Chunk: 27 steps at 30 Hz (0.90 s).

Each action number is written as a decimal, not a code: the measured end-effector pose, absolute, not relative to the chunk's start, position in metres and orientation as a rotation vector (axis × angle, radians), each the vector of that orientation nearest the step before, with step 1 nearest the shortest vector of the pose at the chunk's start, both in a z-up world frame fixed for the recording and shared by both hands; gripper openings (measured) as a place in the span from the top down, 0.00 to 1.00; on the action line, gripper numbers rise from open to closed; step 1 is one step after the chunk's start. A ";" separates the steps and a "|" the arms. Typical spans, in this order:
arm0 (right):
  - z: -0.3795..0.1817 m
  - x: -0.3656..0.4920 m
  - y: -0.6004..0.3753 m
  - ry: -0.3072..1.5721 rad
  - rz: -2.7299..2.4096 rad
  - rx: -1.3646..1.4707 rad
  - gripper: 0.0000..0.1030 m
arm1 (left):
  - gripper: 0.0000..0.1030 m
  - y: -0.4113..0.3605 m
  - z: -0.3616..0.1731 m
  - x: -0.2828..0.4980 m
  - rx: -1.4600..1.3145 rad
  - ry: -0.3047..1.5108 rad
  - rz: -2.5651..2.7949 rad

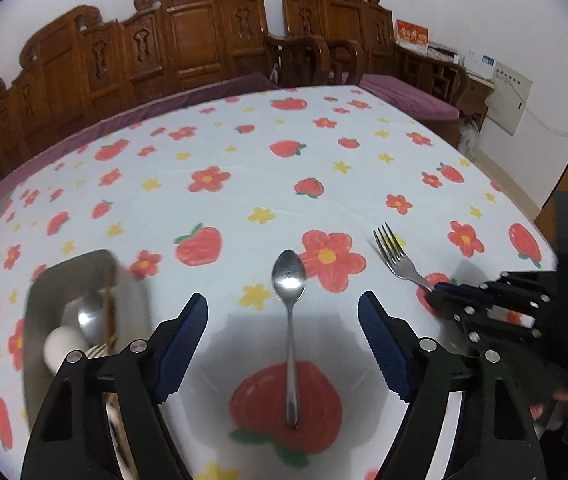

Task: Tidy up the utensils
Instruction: 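Grasp the steel fork with the right tool while the left tool approaches the steel spoon, then close the left tool on the steel spoon and lift it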

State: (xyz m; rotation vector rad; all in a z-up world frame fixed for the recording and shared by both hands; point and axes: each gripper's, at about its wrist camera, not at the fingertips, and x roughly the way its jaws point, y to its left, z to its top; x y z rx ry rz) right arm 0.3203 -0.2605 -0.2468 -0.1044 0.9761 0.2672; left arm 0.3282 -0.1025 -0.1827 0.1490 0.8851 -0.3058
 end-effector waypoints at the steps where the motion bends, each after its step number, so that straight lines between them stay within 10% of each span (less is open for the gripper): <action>1: -0.247 0.320 -0.261 0.975 0.270 -0.106 0.92 | 0.29 -0.105 -0.187 0.334 0.149 0.899 -0.304; 27: -0.247 0.325 -0.264 0.974 0.291 -0.106 0.91 | 0.74 -0.127 -0.237 0.384 0.171 1.022 -0.280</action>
